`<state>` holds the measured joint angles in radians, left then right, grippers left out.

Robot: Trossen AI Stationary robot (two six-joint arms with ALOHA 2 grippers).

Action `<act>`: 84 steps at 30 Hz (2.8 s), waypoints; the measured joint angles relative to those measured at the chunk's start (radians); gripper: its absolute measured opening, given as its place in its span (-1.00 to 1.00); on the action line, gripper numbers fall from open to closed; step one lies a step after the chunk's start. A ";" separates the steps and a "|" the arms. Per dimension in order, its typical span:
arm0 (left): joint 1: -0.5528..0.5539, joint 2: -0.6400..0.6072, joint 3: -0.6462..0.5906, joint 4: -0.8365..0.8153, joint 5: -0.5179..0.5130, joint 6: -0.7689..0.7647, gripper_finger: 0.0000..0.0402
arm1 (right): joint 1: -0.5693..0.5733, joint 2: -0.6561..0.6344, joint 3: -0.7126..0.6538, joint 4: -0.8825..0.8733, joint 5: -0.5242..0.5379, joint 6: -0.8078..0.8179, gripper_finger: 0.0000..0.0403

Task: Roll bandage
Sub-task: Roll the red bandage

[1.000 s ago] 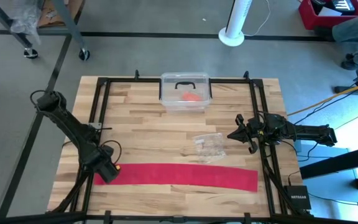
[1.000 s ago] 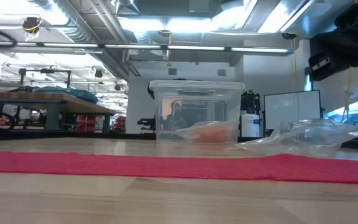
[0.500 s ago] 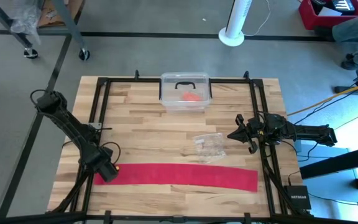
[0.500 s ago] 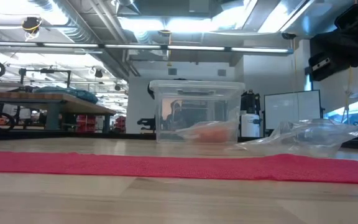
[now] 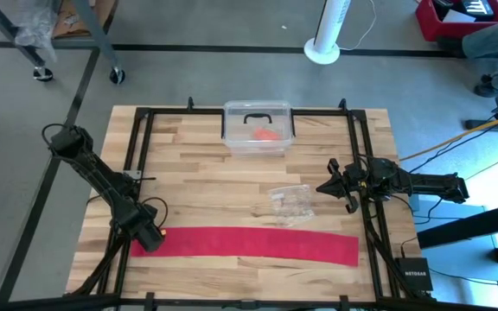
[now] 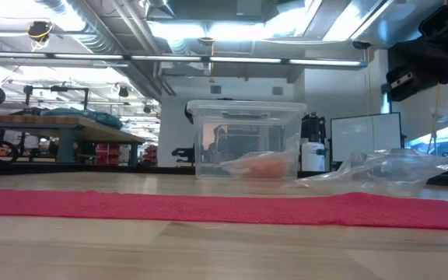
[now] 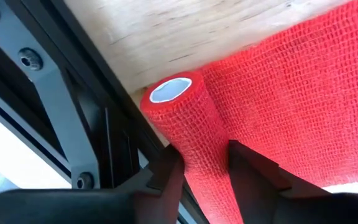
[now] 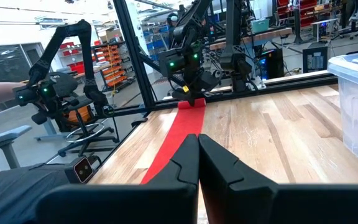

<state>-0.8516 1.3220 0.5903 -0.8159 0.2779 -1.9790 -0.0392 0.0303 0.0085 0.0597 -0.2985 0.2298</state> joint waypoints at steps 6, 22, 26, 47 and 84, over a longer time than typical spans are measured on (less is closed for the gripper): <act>0.000 0.000 0.000 0.002 -0.001 0.016 -0.70 | 0.000 0.000 0.000 0.000 0.000 0.000 -0.96; 0.001 0.003 0.145 -0.204 -0.061 0.031 -0.72 | 0.000 0.000 0.000 -0.001 0.000 0.000 -0.96; 0.001 0.002 0.237 -0.300 -0.140 0.032 -0.72 | 0.000 0.000 0.000 -0.001 0.000 0.000 -0.96; 0.016 0.001 0.518 -0.464 -0.596 0.339 -0.71 | 0.000 0.000 0.000 -0.001 0.000 0.000 -0.96; 0.423 0.000 0.644 0.038 -0.839 1.316 -0.71 | 0.000 0.000 0.000 -0.001 0.000 0.000 -0.96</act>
<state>-0.4289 1.3224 1.2340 -0.7776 -0.5609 -0.6632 -0.0392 0.0300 0.0082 0.0584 -0.2987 0.2298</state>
